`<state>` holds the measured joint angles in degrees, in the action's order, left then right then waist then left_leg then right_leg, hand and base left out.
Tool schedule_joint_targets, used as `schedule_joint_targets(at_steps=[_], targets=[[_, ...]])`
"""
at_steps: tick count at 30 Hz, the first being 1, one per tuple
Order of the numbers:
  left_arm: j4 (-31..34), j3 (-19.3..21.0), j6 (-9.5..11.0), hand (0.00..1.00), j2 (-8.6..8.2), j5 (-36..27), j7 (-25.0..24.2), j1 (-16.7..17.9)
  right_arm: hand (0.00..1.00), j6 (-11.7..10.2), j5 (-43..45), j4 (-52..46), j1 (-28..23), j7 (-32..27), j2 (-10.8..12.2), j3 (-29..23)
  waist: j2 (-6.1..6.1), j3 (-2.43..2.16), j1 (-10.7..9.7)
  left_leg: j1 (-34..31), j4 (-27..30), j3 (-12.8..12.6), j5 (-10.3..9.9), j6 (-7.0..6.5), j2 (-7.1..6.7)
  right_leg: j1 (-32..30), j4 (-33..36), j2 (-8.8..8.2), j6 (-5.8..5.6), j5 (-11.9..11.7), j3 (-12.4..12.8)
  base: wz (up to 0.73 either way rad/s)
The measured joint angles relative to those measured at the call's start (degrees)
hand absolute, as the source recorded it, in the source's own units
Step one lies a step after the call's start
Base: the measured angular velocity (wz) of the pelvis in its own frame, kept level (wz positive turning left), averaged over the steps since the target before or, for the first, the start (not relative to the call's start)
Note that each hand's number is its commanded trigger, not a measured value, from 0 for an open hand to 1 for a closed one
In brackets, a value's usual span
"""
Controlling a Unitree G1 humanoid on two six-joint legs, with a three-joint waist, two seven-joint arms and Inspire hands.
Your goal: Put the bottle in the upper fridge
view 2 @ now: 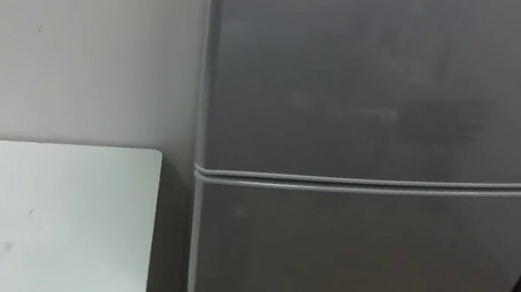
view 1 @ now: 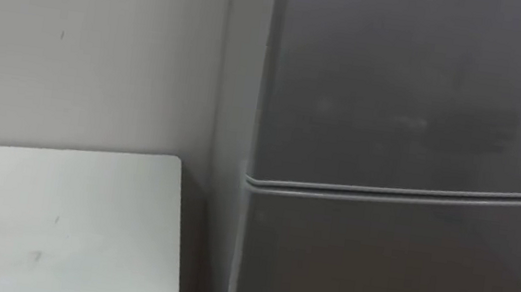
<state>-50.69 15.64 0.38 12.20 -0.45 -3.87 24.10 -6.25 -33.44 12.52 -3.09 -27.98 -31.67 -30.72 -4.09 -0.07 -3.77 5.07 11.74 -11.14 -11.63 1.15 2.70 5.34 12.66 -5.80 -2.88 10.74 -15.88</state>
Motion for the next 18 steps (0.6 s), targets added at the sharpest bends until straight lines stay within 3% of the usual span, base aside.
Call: schedule_joint_targets(at_steps=[7, 10, 12, 18], targets=[[0.0, 0.0, 0.4, 0.00, -0.01, 0.0, 2.0, 0.1, 0.00, -0.2, -2.8, 0.4, -3.4, -3.5, 0.1, -1.0, 0.55, 0.24, -0.8, -0.5, 0.1, -0.1, -0.4, -0.15, -0.08, -0.3, -0.2, -0.08, -0.31, 0.3, 0.1, 0.00], [0.1, -0.1, 0.4, 0.00, -0.06, -0.2, 3.2, 0.3, 0.00, -0.9, -4.0, 2.6, -5.6, -5.2, 1.9, -1.0, 0.57, 0.19, -0.7, -0.6, -0.1, -0.1, -0.5, -0.11, -0.10, -0.4, -0.6, -0.03, -0.31, 0.3, 0.0, 0.00], [0.1, -0.2, 0.4, 0.00, -0.06, 0.0, 3.7, 0.3, 0.00, -1.4, -5.0, 3.9, -6.5, -6.4, 4.7, -0.9, 0.64, 0.19, -0.6, -0.4, -0.2, -0.2, -0.5, -0.08, -0.10, -0.5, -0.6, 0.01, -0.32, 0.3, 0.1, 0.00], [-0.8, -2.6, 1.6, 0.00, -1.28, -0.6, 7.6, 0.0, 0.00, -2.2, -7.4, 20.4, -9.9, -7.7, 13.1, 1.7, 1.69, 0.14, -0.7, -0.2, -0.1, -0.1, -0.9, -0.10, -0.06, 0.2, -0.1, -0.04, -0.42, 0.4, 0.1, 0.01]])
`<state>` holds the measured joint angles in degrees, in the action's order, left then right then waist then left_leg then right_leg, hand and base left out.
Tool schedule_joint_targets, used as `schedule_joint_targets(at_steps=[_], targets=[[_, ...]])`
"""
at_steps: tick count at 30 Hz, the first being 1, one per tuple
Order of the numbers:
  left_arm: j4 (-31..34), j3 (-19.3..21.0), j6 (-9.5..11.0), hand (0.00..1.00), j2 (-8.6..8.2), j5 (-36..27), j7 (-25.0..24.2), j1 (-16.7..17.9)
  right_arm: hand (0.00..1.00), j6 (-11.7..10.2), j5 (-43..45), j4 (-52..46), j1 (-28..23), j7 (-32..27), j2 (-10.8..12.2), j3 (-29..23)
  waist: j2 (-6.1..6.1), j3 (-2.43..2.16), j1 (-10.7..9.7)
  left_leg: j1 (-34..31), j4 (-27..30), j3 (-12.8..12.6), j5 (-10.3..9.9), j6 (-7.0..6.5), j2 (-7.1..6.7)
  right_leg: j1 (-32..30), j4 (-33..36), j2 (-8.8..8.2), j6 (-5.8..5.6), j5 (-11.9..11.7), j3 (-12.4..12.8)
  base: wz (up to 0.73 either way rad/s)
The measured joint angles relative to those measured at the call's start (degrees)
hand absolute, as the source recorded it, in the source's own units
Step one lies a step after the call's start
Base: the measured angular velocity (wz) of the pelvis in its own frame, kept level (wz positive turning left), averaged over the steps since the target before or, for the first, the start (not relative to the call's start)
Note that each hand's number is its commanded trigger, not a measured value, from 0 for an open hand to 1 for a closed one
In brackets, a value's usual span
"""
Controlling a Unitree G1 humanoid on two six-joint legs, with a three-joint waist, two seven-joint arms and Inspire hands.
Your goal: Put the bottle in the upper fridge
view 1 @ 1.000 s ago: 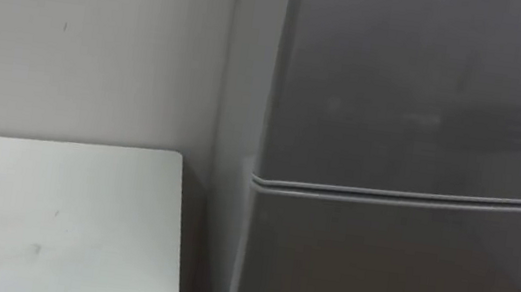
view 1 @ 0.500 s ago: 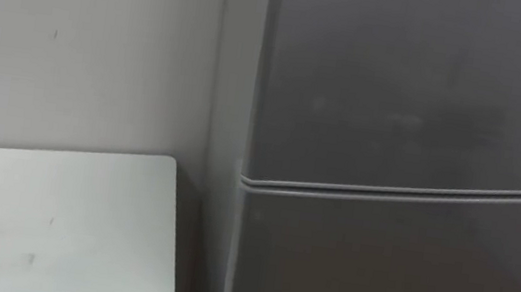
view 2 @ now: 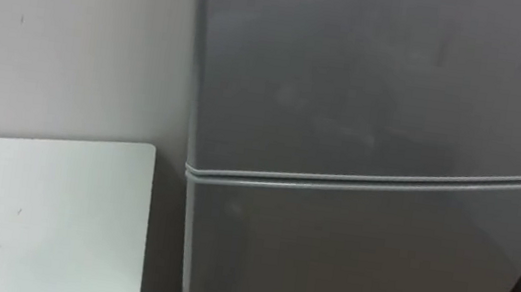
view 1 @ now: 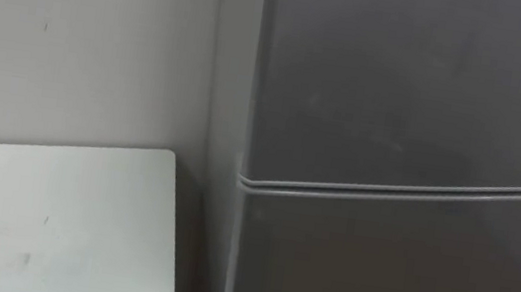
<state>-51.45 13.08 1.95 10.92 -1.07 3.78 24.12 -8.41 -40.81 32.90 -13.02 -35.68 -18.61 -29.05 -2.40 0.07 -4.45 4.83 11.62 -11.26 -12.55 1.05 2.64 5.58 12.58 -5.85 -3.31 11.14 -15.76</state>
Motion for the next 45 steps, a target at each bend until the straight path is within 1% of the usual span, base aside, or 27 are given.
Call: schedule_joint_targets(at_steps=[1, 2, 4, 5, 6, 8, 10, 11, 13, 15, 16, 17, 19, 20, 21, 25, 26, 27, 29, 33, 35, 38, 41, 45], targets=[[-0.2, -0.2, 0.1, 0.00, -0.21, -1.0, 0.3, 0.0, 0.00, 0.0, -0.1, 1.0, -0.6, -0.1, 0.6, 0.7, 0.17, 0.00, 0.0, 0.1, 0.0, 0.0, -0.1, 0.00, -0.01, 0.0, 0.1, -0.03, -0.06, 0.0, 0.0, 0.00], [-0.9, -0.7, 0.2, 0.00, -0.55, -2.6, 0.9, 0.0, 0.00, -0.1, 0.0, 2.4, -1.4, -0.2, 1.8, 1.8, 0.65, 0.07, 0.0, 0.4, -0.2, -0.2, -0.2, -0.03, -0.04, 0.2, 0.1, -0.06, -0.10, 0.1, 0.2, -0.06], [-2.6, -1.3, 0.5, 0.00, -0.74, -4.0, 1.1, -0.4, 0.00, -0.2, 0.1, 6.2, -1.9, 0.1, 2.8, 3.6, 0.98, 0.08, -0.2, 0.8, -0.5, -0.4, -0.2, -0.08, -0.10, 0.4, 0.1, -0.08, -0.15, 0.2, 0.6, -0.08], [-3.9, -1.6, 0.9, 0.00, -0.86, -3.9, 1.3, -0.8, 0.00, -0.2, 0.4, 9.1, -2.4, 0.1, 3.4, 4.9, 1.00, 0.04, -0.1, 0.9, -0.3, -0.5, -0.3, -0.09, -0.15, 0.4, 0.1, -0.05, -0.17, 0.4, 1.2, -0.05], [-4.1, -1.7, 0.9, 0.00, -1.03, -3.9, 1.5, -0.8, 0.00, -0.2, 0.4, 9.9, -2.9, 0.1, 3.7, 5.7, 1.01, 0.05, 0.0, 0.9, -0.2, -0.5, -0.3, -0.09, -0.15, 0.2, 0.1, -0.04, -0.17, 0.5, 1.4, -0.03], [-4.4, -3.4, 0.9, 0.00, -1.55, -4.0, 2.3, -0.3, 0.00, -0.3, 0.4, 13.0, -4.1, 0.2, 5.0, 8.7, 1.26, 0.14, 0.0, 0.8, 0.2, -0.5, -0.5, -0.11, -0.14, -0.1, 0.1, -0.06, -0.17, 0.7, 1.6, -0.05], [-4.8, -4.8, 0.9, 0.00, -1.59, -4.0, 2.3, -0.1, 0.00, -0.3, 0.4, 15.0, -4.3, 0.3, 5.9, 10.0, 1.35, 0.06, 0.0, 0.8, 0.2, -0.5, -0.5, -0.13, -0.15, -0.1, 0.1, -0.07, -0.17, 0.8, 1.6, -0.02], [-4.9, -5.5, 0.9, 0.00, -1.58, -4.0, 2.2, -0.1, 0.00, -0.3, 0.4, 15.9, -4.3, 0.4, 6.4, 10.0, 1.60, 0.14, 0.0, 0.8, 0.2, -0.5, -0.5, -0.13, -0.15, -0.2, 0.1, -0.07, -0.16, 0.8, 1.6, 0.00], [-4.9, -5.8, 0.9, 0.00, -1.59, -3.9, 2.2, -0.1, 0.00, -0.4, 0.4, 16.7, -4.5, 0.9, 6.8, 10.4, 1.74, -0.02, 0.0, 1.0, 0.2, -0.5, -0.5, -0.13, -0.16, -0.1, 0.1, -0.06, -0.15, 0.7, 1.6, 0.00], [-5.0, -6.5, 0.9, 0.00, -1.59, -3.8, 2.2, -0.1, 0.00, -1.0, 0.8, 20.1, -4.4, 2.2, 6.8, 11.7, 1.99, -0.10, 0.0, 2.0, 0.1, -0.5, -0.5, -0.10, -0.20, 0.8, 0.0, -0.03, -0.15, 0.7, 1.6, 0.00], [-5.0, -6.6, 0.9, 0.00, -1.65, -3.8, 2.2, -0.2, 0.00, -1.0, 1.2, 20.8, -4.3, 2.5, 6.9, 12.2, 2.08, -0.11, 0.0, 2.1, 0.1, -0.5, -0.5, -0.07, -0.20, 1.1, 0.0, -0.01, -0.17, 0.8, 1.5, 0.00], [-5.0, -6.6, 1.0, 0.00, -1.86, -3.8, 2.2, -0.2, 0.00, -1.0, 2.5, 21.5, -3.9, 2.9, 7.5, 12.5, 2.29, -0.06, 0.0, 2.5, -0.1, -0.5, -0.6, -0.05, -0.24, 1.4, -0.1, 0.01, -0.21, 0.8, 1.6, 0.00], [-5.0, -6.6, 1.0, 0.00, -2.16, -3.7, 2.2, -0.3, 0.00, -0.9, 4.7, 22.8, -3.7, 4.1, 8.1, 13.1, 2.59, -0.12, 0.1, 2.8, -0.5, -0.7, -0.6, -0.04, -0.29, 1.5, -0.2, 0.00, -0.26, 0.9, 1.6, -0.02], [-5.1, -6.6, 1.0, 0.00, -2.36, -3.4, 2.2, -0.7, 0.00, -0.9, 6.4, 22.9, -3.9, 4.7, 8.4, 13.8, 2.97, -0.06, 0.1, 2.8, -0.5, -0.8, -0.6, -0.04, -0.29, 1.5, -0.2, 0.00, -0.26, 0.9, 1.6, 0.00], [-5.1, -6.6, 1.0, 0.00, -2.40, -3.1, 2.2, -0.9, 0.00, -0.9, 7.6, 23.3, -3.9, 4.9, 8.4, 14.5, 3.05, -0.07, 0.0, 2.8, -0.6, -0.8, -0.6, -0.04, -0.30, 1.5, -0.3, -0.01, -0.26, 0.9, 1.7, 0.00], [-5.7, -7.1, 1.1, 0.00, -2.48, -1.4, 2.2, -1.9, 0.00, -0.8, 14.3, 26.9, -3.4, 8.6, 8.5, 19.8, 3.42, -0.06, 0.5, 2.7, -0.7, -0.8, -0.6, 0.02, -0.30, 1.3, -0.1, 0.03, -0.27, 0.9, 1.8, 0.00], [-6.1, -8.2, 1.1, 0.00, -2.50, -1.5, 2.3, -2.3, 0.00, -0.7, 15.6, 27.0, -3.5, 9.4, 8.9, 21.7, 3.45, -0.05, 0.7, 2.7, -0.6, -0.9, -0.6, 0.04, -0.30, 1.2, 0.0, 0.00, -0.26, 1.0, 1.7, 0.00], [-6.1, -8.9, 1.1, 0.00, -2.49, -1.5, 2.3, -2.4, 0.00, -0.6, 16.6, 27.0, -3.5, 9.8, 9.2, 22.4, 3.44, -0.05, 0.8, 2.7, -0.6, -1.0, -0.6, 0.06, -0.28, 1.1, 0.1, 0.00, -0.23, 1.0, 1.7, -0.03], [-6.6, -10.6, 1.1, 0.00, -2.72, -1.5, 2.2, -3.4, 0.00, -0.6, 21.0, 27.1, -3.4, 12.7, 10.2, 25.4, 3.45, -0.04, 1.6, 2.5, -0.3, -1.0, -0.7, 0.10, -0.20, 1.0, 0.1, 0.02, -0.19, 1.0, 1.8, 0.00], [-7.2, -11.3, 2.0, 0.00, -2.96, -1.5, 2.2, -4.5, 0.00, -0.6, 26.4, 27.0, -2.1, 17.5, 10.3, 29.1, 3.44, -0.02, 2.5, 2.3, -0.3, -1.0, -0.7, 0.08, -0.19, 0.8, -0.2, 0.01, -0.20, 1.1, 1.7, 0.00], [-7.7, -11.8, 2.4, 0.00, -2.94, -1.5, 2.2, -4.8, 0.00, -0.6, 28.0, 27.0, -1.8, 18.7, 10.3, 30.4, 3.45, -0.03, 2.8, 2.0, -0.1, -0.7, -0.7, 0.08, -0.19, 0.9, -0.5, 0.03, -0.21, 1.0, 1.4, 0.06], [-8.3, -12.4, 2.4, 0.00, -2.93, -1.5, 2.3, -4.6, 0.00, -0.6, 28.3, 27.0, -1.6, 20.6, 10.4, 32.2, 3.49, -0.02, 3.4, 1.6, 0.0, -0.4, -0.7, 0.08, -0.20, 0.9, -0.8, 0.10, -0.24, 1.0, 1.2, 0.07], [-8.3, -12.6, 2.4, 0.00, -2.95, -1.5, 2.3, -4.3, 0.00, -0.6, 30.1, 27.0, -1.3, 22.2, 10.4, 32.8, 3.48, 0.00, 3.6, 1.4, 0.0, -0.1, -0.7, 0.08, -0.23, 0.9, -0.9, 0.09, -0.24, 1.0, 0.8, 0.05], [-8.3, -12.8, 2.4, 0.00, -2.94, -0.9, 2.2, -4.6, 0.00, -0.6, 32.0, 27.0, -1.3, 22.8, 10.4, 33.4, 3.39, 0.01, 3.9, 0.9, 0.0, 0.4, -0.7, 0.09, -0.30, 0.9, -1.0, 0.07, -0.24, 1.0, 0.3, 0.07]])
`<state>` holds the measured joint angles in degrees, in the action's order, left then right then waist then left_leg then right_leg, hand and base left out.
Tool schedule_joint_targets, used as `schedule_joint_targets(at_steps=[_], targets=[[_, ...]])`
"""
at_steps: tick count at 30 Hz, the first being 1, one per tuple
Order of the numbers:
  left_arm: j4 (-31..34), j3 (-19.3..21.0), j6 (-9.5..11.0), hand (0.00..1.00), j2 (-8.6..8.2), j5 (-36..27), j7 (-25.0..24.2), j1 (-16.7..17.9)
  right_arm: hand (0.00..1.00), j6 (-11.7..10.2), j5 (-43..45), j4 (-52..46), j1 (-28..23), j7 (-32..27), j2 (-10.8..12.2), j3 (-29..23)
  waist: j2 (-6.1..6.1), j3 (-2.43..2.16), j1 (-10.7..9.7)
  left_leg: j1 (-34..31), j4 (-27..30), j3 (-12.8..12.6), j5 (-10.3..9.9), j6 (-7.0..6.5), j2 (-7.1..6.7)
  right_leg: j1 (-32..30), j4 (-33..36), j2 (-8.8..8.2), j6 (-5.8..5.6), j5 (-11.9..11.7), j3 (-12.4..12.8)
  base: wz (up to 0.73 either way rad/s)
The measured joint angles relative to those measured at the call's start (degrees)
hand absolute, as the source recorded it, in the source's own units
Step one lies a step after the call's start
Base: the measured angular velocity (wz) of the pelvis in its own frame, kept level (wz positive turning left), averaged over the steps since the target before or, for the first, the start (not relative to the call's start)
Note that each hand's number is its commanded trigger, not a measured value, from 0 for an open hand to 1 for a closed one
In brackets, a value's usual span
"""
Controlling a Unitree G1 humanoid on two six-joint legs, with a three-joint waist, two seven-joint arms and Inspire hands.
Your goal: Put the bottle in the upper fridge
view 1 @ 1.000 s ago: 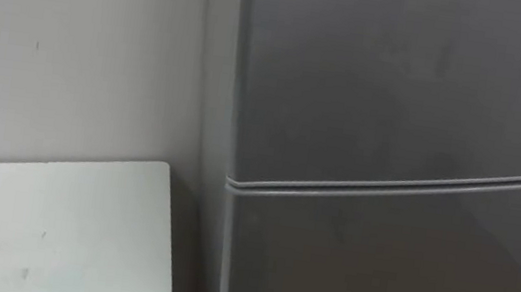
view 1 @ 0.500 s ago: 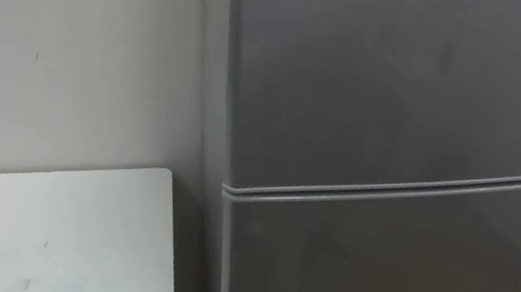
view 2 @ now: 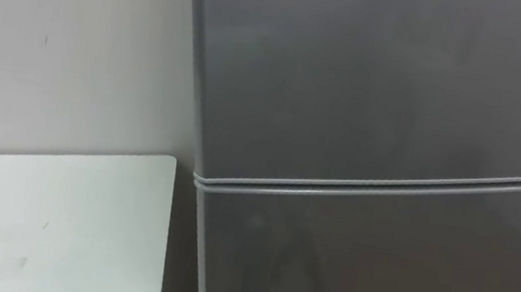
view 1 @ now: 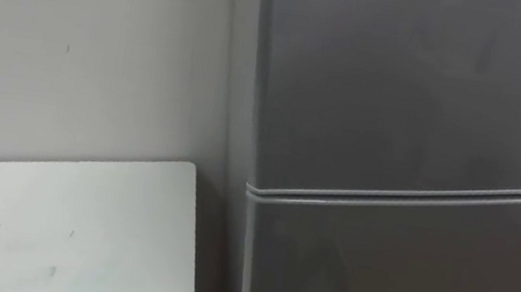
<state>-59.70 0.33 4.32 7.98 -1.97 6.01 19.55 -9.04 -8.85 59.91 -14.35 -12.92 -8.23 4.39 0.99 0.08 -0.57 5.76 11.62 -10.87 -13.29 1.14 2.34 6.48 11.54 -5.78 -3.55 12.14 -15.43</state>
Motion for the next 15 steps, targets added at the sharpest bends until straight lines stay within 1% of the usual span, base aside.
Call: schedule_joint_targets(at_steps=[3, 5, 9, 12, 15], targets=[[0.0, 0.1, 0.0, 0.00, 0.05, 1.7, -0.1, -0.2, 0.00, -0.1, 3.4, 0.0, 0.2, 1.2, -0.3, -0.1, -0.11, 0.06, 0.5, -0.4, 0.1, 0.1, 0.0, 0.00, 0.00, -0.3, -0.1, 0.00, -0.02, 0.0, -0.1, 0.00], [-0.2, 0.1, 0.0, 0.00, 0.15, 2.8, -0.3, -0.9, 0.00, -0.1, 7.0, 0.2, 0.8, 2.1, -0.6, -0.2, -0.28, 0.13, 0.9, -1.2, 0.4, 0.3, 0.0, 0.00, -0.02, -0.7, -0.2, -0.01, -0.02, 0.0, -0.4, 0.07], [-0.1, 0.0, -0.2, 0.00, 0.21, 2.9, -0.2, -1.1, 0.00, 0.3, 7.4, 2.0, 2.7, 3.4, -0.6, 0.6, -0.39, 0.21, 1.3, -1.6, 1.1, 0.4, 0.0, 0.00, -0.01, -0.6, -0.2, -0.02, -0.02, 0.0, -0.4, 0.03], [0.1, 0.0, -0.3, 0.00, 0.21, 2.9, -0.1, -1.3, 0.00, 0.5, 7.5, 2.4, 3.5, 4.0, -0.6, 1.1, -0.58, 0.12, 1.2, -2.3, 2.0, 0.5, 0.0, 0.00, 0.00, -0.7, -0.4, -0.11, -0.01, 0.0, -1.2, 0.13], [0.0, 0.1, -0.6, 0.00, 0.13, 2.9, -0.1, -1.3, 0.00, 1.4, 7.5, 2.4, 3.8, 4.4, -0.6, 1.1, -0.66, 0.08, 1.2, -2.5, 2.0, 0.8, 0.0, 0.00, 0.02, -0.6, -0.6, -0.12, 0.01, 0.0, -1.9, 0.10]])
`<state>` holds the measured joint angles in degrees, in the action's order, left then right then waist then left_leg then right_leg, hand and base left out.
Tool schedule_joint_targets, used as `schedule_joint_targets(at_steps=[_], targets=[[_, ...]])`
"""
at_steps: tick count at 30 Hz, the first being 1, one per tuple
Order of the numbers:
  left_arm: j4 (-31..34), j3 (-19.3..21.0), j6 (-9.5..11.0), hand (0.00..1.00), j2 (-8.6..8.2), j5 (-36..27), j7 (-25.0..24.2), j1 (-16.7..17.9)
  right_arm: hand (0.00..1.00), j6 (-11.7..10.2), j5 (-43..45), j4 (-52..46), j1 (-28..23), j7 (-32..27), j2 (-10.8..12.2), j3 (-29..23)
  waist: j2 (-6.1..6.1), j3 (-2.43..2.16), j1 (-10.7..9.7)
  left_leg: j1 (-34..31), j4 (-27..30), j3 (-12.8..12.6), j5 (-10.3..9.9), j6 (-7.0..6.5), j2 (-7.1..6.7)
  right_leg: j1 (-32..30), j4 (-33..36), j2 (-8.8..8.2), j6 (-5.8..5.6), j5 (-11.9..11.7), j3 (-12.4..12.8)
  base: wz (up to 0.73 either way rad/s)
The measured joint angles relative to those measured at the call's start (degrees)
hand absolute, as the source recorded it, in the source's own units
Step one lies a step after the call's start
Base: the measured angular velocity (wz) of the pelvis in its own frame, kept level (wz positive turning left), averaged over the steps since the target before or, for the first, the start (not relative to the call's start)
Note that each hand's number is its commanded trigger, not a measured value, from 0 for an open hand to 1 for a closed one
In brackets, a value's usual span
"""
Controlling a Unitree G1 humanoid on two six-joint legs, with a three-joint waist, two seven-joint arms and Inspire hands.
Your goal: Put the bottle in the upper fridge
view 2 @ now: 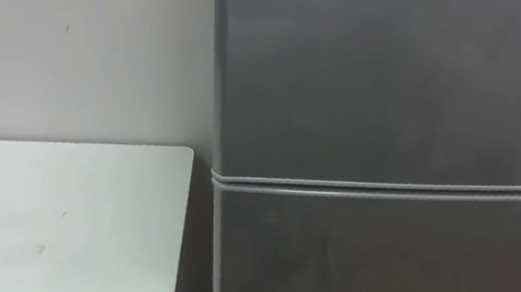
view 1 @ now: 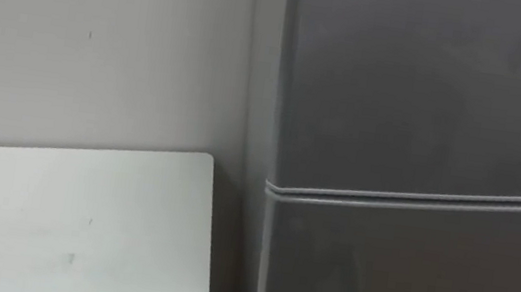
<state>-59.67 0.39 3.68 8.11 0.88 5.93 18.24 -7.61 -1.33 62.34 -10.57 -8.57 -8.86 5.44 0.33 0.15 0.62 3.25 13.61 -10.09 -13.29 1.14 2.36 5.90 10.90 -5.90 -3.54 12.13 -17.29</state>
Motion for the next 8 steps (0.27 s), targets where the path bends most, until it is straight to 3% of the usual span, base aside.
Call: schedule_joint_targets(at_steps=[8], targets=[[-0.3, 0.3, -0.1, 0.00, -0.21, 0.0, 0.1, -0.4, 0.00, 0.2, 3.7, 0.2, 0.5, 0.1, 0.1, 0.0, -0.09, 0.31, 0.3, 0.3, 0.0, 0.9, 0.0, 0.00, -0.05, 0.8, -0.2, -0.01, 0.00, 0.0, -0.8, 0.05]])
